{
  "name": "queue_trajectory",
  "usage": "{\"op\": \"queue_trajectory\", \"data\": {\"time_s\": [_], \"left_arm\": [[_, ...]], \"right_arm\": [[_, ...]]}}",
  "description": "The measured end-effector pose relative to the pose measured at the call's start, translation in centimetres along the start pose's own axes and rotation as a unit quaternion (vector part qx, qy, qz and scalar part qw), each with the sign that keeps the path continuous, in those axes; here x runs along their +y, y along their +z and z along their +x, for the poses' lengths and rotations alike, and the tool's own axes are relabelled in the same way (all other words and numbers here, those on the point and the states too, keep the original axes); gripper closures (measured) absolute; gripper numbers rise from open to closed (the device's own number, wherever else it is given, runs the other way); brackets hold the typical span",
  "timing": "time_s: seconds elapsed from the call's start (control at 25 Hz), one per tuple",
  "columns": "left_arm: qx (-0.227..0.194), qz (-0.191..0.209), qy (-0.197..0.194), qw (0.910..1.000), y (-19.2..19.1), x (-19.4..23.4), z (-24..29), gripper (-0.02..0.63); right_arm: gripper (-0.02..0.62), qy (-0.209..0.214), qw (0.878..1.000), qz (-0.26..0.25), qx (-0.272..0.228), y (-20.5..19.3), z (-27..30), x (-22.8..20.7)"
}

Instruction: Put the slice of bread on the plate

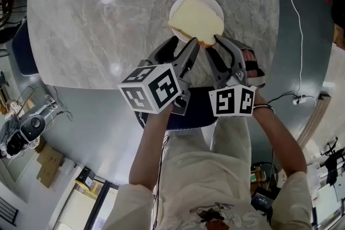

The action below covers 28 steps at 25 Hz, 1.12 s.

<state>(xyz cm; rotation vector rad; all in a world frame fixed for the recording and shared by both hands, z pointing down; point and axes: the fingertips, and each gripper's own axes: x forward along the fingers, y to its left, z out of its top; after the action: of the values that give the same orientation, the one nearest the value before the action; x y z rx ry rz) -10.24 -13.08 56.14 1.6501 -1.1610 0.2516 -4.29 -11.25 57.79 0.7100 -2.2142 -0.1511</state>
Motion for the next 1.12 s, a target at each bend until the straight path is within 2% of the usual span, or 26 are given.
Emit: {"op": "queue_trajectory", "data": {"time_s": [0.12,0.48,0.6,0.8,0.96,1.12], "left_arm": [[0.001,0.001,0.0,1.0,-0.1,0.0,-0.1,0.368],[-0.009,-0.006,-0.011,0.9999,0.5,-1.9,-2.1,0.368],[-0.014,-0.003,-0.026,0.9996,0.9,-2.9,-3.5,0.373],[-0.027,0.012,-0.023,0.9993,0.8,-4.4,-5.2,0.376],[-0.039,0.019,-0.033,0.9985,0.8,-6.9,-7.3,0.391],[-0.026,0.016,-0.07,0.9971,-0.3,-10.1,-9.1,0.397]], "right_arm": [[0.397,0.02,0.997,0.072,-0.008,0.1,-0.4,-0.1],[0.396,0.044,0.981,0.185,-0.023,0.8,-3.0,-0.9],[0.396,0.036,0.979,0.2,-0.03,1.5,-4.0,-1.3],[0.397,0.044,0.974,0.219,-0.037,2.2,-5.9,-1.8],[0.397,0.048,0.975,0.213,-0.047,3.8,-8.2,-2.6],[0.4,0.059,0.971,0.222,-0.061,5.4,-10.6,-3.2]]}}
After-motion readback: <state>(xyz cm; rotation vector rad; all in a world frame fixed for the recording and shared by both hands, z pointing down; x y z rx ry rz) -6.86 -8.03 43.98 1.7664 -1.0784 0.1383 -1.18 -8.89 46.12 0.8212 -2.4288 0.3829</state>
